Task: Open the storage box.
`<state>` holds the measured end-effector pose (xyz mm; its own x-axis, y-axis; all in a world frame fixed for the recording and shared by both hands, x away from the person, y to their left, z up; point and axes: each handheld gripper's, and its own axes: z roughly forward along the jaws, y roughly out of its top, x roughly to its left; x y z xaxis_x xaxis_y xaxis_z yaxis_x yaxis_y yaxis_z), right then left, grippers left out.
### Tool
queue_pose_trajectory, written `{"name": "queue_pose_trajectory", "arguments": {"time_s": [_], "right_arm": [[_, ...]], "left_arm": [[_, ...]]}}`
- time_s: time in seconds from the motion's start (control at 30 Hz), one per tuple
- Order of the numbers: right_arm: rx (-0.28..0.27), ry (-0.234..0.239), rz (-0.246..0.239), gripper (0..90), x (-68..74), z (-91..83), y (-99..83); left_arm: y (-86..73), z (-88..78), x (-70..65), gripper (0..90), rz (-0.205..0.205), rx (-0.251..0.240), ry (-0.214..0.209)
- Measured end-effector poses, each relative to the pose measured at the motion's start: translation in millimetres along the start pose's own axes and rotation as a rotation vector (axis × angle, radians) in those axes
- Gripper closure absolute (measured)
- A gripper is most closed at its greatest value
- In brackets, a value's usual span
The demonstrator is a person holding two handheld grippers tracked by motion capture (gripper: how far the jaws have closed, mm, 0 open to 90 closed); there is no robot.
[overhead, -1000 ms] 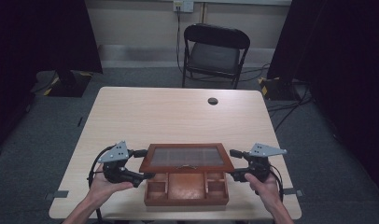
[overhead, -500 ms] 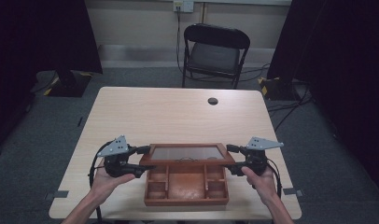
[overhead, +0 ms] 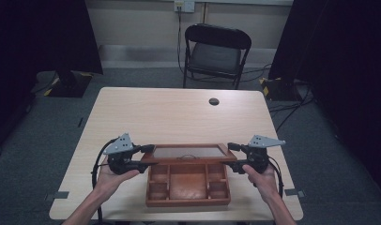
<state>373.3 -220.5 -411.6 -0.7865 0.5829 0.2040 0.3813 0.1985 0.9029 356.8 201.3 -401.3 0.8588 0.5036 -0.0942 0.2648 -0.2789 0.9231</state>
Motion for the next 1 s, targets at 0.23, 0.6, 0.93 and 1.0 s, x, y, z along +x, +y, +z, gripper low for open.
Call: {"name": "queue_pose_trajectory", "arguments": {"time_s": [0.23, 0.6, 0.93, 1.0], "right_arm": [[-0.007, 0.017, -0.007, 30.9, -4.9, 11.3, 5.8], [-0.035, 0.022, 0.013, 34.7, -11.5, 24.4, 15.4], [-0.058, 0.016, 0.015, 37.2, -16.4, 28.4, 20.3], [-0.061, 0.023, 0.018, 37.6, -18.5, 29.3, 20.7]], "left_arm": [[2.9, 1.8, 8.8, 47.6, -0.014, -0.019, -0.017], [9.7, 9.2, 23.2, 49.3, -0.042, -0.048, 0.007], [7.8, 17.8, 35.4, 50.4, -0.072, -0.042, 0.022], [8.5, 19.0, 37.4, 50.7, -0.078, -0.040, 0.018]]}}
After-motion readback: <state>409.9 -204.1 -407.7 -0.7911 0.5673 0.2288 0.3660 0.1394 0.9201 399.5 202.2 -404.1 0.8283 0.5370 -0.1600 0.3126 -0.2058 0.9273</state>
